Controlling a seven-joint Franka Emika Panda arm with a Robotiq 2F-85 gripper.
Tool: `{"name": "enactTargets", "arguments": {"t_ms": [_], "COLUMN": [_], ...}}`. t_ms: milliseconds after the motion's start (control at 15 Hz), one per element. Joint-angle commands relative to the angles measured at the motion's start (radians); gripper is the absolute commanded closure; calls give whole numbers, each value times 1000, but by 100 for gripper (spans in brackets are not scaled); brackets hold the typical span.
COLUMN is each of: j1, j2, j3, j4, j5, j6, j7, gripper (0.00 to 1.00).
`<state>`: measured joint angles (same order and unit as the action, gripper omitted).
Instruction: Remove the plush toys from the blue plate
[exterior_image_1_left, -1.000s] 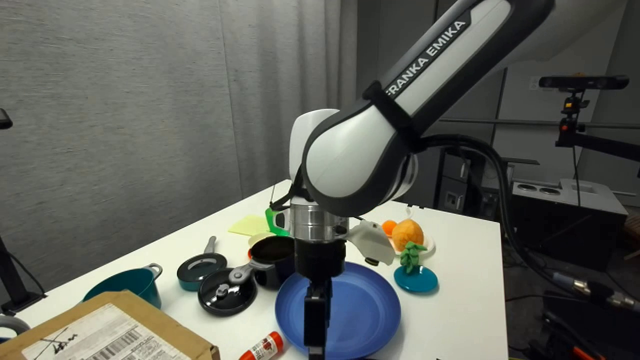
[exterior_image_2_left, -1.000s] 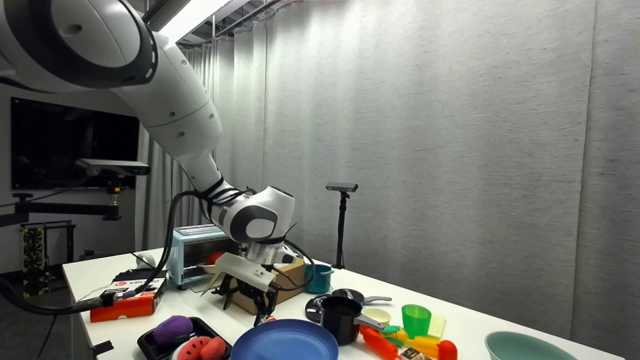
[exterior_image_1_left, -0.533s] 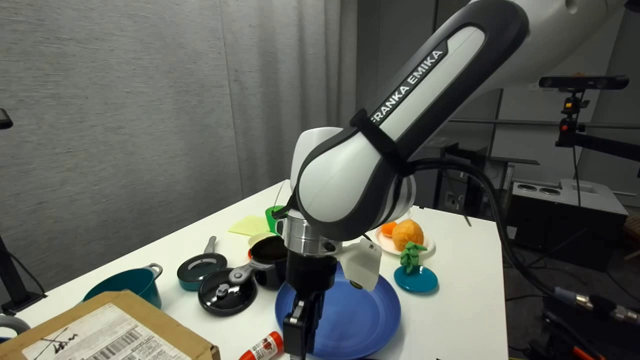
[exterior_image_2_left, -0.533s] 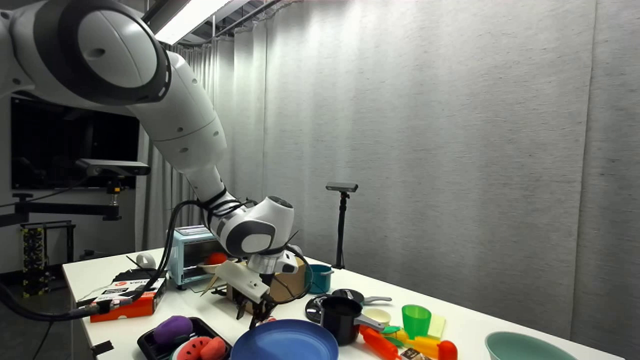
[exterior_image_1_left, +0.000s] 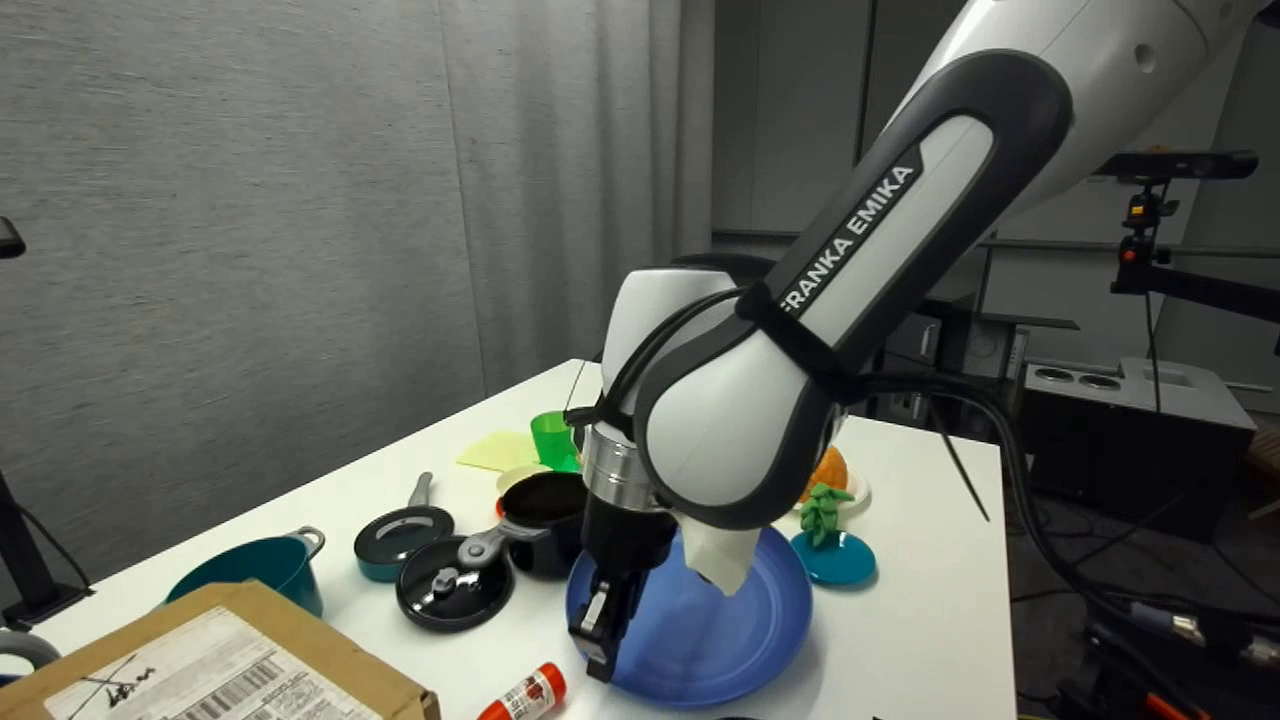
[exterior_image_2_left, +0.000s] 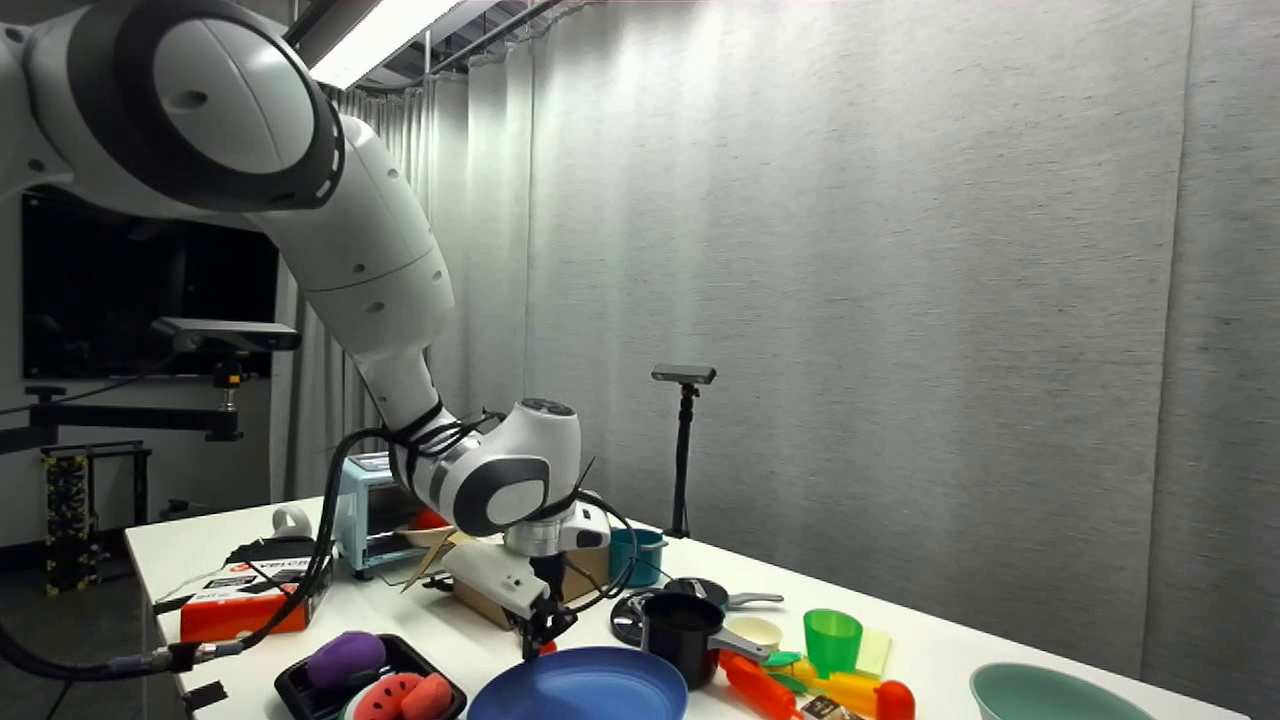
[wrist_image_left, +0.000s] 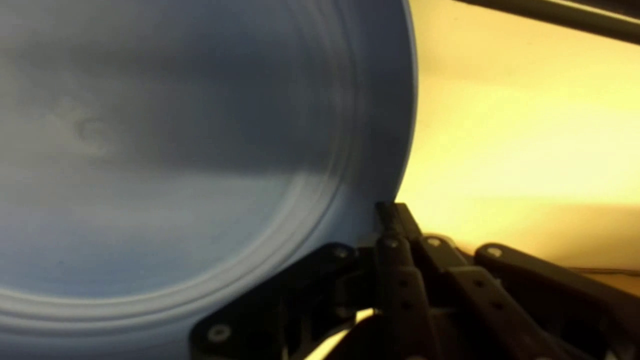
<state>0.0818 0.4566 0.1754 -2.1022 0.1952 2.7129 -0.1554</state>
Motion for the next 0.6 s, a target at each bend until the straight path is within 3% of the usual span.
{"name": "enactTargets", "arguments": {"t_ms": [0, 333, 533], "j1": [37, 66, 32], "j2": [-14, -33, -57], "j3": [-62, -137, -112], "j4": [-31, -36, -39], "j5": [-92, -209, -181], "j6": [37, 27, 29], "j7": [95, 189, 175], "gripper": [100, 100, 100]}}
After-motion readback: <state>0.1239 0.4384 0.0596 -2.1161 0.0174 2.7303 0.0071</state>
